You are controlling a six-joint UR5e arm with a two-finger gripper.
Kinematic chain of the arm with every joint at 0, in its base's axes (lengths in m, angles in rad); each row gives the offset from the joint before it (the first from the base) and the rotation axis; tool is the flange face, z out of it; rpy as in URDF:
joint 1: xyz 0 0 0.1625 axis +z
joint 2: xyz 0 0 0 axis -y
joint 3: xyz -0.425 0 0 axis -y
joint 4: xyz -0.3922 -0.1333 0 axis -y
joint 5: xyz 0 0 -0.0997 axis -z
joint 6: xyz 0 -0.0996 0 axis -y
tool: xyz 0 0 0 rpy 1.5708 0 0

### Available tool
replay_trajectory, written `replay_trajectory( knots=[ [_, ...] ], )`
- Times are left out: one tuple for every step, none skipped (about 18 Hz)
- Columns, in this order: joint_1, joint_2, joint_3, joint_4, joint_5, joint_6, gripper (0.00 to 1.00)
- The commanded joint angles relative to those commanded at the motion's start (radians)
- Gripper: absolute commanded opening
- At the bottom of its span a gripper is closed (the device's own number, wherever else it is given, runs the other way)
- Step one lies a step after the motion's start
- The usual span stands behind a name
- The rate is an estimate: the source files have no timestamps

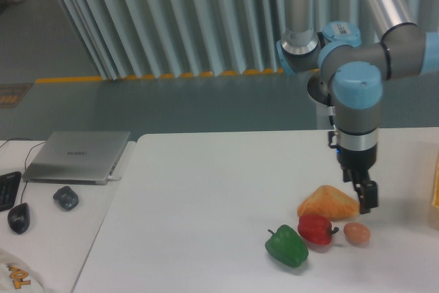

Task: Place the yellow pepper on the table
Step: 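Lift the gripper away from the orange object and move it off the table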

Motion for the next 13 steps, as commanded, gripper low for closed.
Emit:
replay_trajectory(
  knots=[
    [0.020, 0.000, 0.000, 0.000, -0.003, 0.003, 1.00],
    [0.043, 0.000, 0.002, 0.000, -0.003, 0.018, 1.00],
    [0.061, 0.002, 0.002, -0.002, -0.002, 0.049, 1.00],
    [0.072, 0.002, 0.000, -0.005, 0.000, 0.079, 1.00],
    [0.077, 0.005, 0.000, -0.005, 0.001, 0.109, 1.00],
    [0.086, 0.006, 0.000, -0.005, 0.003, 0.127, 1.00],
    [0.098, 0.006, -0.002, -0.005, 0.003, 0.143, 1.00],
    [0.106, 0.006, -0.002, -0.003, 0.005, 0.161, 1.00],
    [0.118, 0.006, -0.002, -0.003, 0.005, 0.188, 1.00],
    [0.135, 0.006, -0.002, -0.002, 0.005, 0.227, 1.00],
    [0.152, 0.006, -0.003, 0.000, 0.005, 0.280, 1.00],
    [0.164, 0.006, -0.003, -0.002, 0.005, 0.329, 1.00],
    [0.172, 0.006, -0.005, -0.002, 0.005, 0.359, 1.00]
  ],
)
